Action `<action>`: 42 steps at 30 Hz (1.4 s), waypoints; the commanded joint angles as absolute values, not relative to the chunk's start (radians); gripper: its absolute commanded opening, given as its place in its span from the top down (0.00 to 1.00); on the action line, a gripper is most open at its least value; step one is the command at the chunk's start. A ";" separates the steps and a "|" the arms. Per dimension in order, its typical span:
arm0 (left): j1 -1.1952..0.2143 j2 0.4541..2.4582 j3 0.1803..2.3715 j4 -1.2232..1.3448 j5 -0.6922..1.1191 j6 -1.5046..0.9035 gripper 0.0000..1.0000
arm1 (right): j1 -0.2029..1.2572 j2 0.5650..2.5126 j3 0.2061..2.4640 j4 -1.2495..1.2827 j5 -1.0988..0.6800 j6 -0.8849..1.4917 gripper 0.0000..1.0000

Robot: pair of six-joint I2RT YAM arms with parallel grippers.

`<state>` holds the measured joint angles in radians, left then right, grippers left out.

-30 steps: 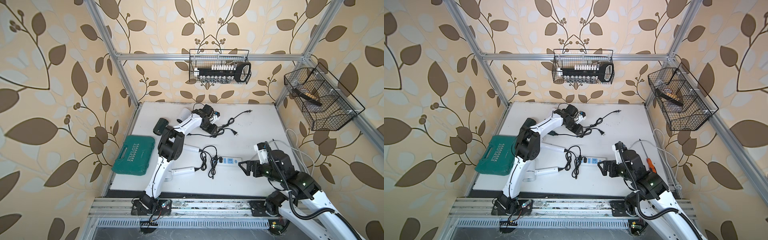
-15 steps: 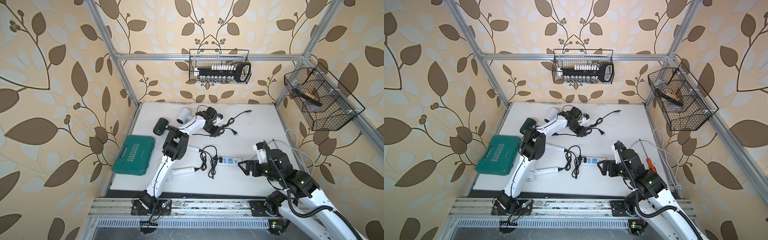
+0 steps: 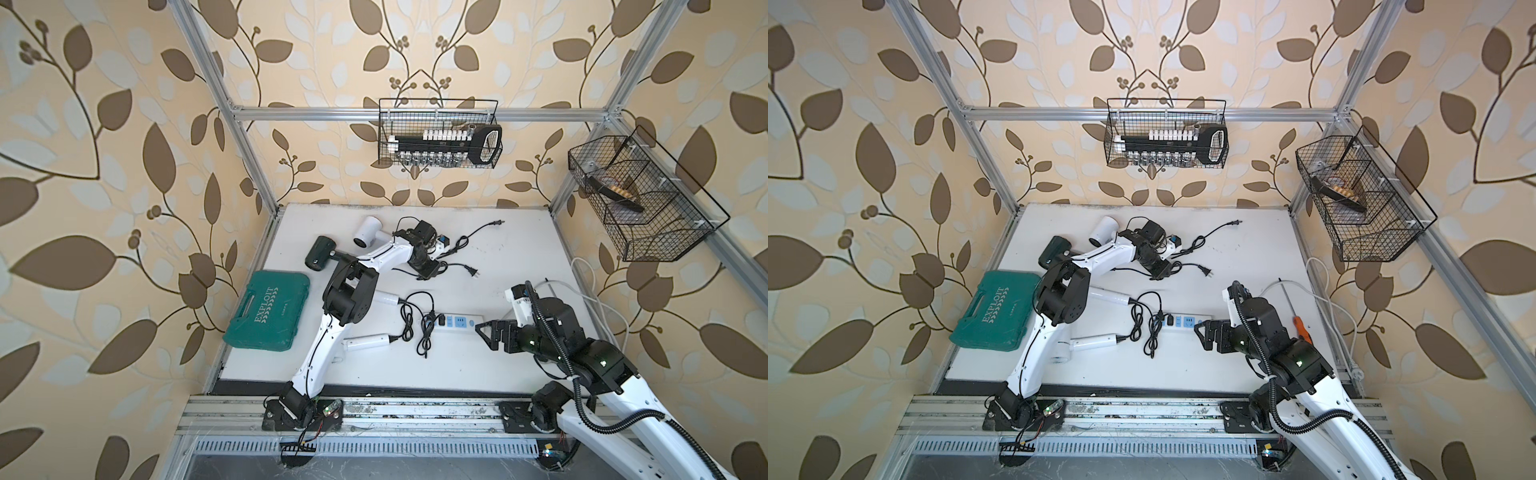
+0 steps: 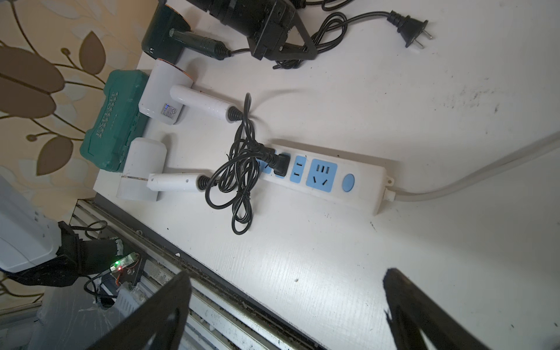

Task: Charge the blow dryers
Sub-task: Pick up the plug from the center of the board.

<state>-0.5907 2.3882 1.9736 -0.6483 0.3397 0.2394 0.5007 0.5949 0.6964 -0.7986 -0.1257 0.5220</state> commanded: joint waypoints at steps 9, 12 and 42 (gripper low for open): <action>-0.601 2.087 1.864 -0.676 0.289 0.307 1.00 | 0.497 0.709 0.823 -0.776 0.002 0.379 0.02; -0.602 2.025 1.829 -0.668 0.300 0.298 1.00 | 0.500 0.774 0.858 -0.781 0.042 0.316 0.03; -0.608 1.804 1.756 -0.742 0.377 0.386 1.00 | 0.420 1.462 1.259 -0.681 -0.126 0.000 0.53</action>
